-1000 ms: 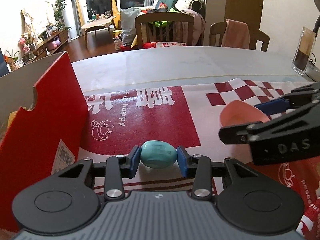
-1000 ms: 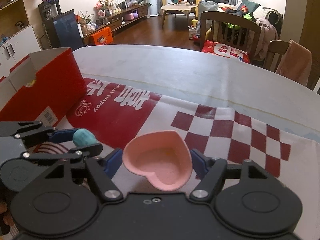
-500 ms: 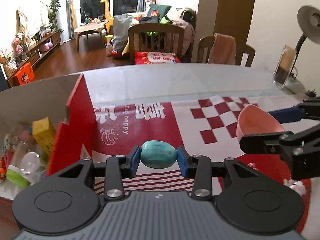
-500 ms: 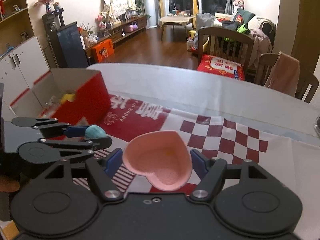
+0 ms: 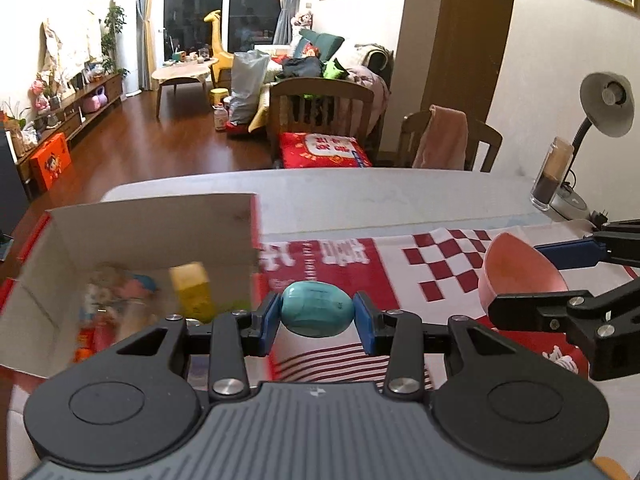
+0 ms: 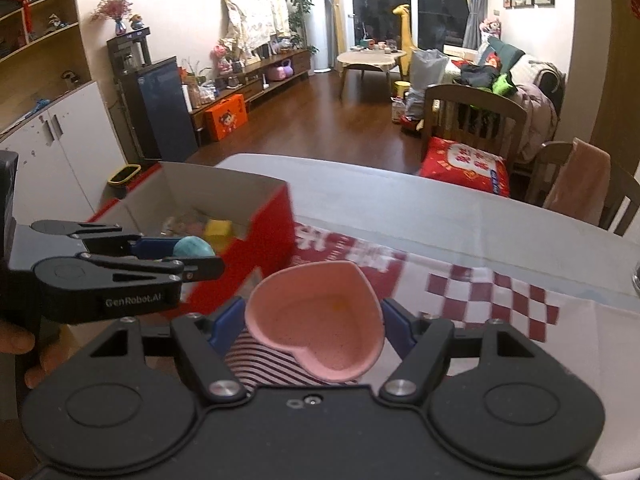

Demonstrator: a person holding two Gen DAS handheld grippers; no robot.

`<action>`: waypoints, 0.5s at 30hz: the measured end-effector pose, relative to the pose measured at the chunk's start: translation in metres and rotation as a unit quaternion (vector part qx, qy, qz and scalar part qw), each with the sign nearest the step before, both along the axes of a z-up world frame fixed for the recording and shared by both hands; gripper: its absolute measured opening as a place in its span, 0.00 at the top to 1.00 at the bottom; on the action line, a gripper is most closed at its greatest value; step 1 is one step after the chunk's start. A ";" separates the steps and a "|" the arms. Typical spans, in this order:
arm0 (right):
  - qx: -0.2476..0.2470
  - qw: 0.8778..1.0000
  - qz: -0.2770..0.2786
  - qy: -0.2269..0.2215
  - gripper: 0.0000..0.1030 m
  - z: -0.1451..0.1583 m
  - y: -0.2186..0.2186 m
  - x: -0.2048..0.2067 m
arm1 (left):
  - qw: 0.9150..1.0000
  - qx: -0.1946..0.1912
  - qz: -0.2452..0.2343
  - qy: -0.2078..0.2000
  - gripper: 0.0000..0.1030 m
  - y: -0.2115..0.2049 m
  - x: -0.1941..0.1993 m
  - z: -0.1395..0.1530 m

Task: Organize rigid objects
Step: 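Carry the teal egg and pink heart bowl with both grippers into the box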

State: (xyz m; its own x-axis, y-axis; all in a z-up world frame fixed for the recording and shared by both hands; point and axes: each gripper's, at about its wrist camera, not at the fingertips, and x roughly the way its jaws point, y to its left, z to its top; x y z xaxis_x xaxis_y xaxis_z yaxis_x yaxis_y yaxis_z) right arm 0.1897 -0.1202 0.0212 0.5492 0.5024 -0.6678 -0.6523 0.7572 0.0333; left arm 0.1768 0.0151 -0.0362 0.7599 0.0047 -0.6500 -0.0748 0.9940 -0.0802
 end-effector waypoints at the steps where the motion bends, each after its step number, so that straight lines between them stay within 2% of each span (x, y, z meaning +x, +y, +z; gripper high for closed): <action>1: 0.000 1.000 0.004 -0.003 0.29 0.001 0.008 -0.003 | 1.000 0.001 0.004 -0.001 0.62 0.008 -0.004 0.003; 9: -0.009 0.999 0.033 -0.014 0.29 0.001 0.080 -0.021 | 0.999 0.005 0.035 -0.008 0.62 0.080 -0.029 0.015; 15: -0.019 0.999 0.044 -0.015 0.29 -0.008 0.131 -0.023 | 0.999 0.017 0.047 -0.004 0.62 0.132 -0.031 0.015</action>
State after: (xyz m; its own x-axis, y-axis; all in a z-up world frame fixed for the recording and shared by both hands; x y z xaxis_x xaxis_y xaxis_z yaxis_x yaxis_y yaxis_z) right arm 0.1670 0.0109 0.0137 0.5248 0.5234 -0.6713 -0.7161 0.6978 -0.0158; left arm 0.1453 0.1474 -0.0215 0.7601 0.0980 -0.6424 -0.1676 0.9847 -0.0480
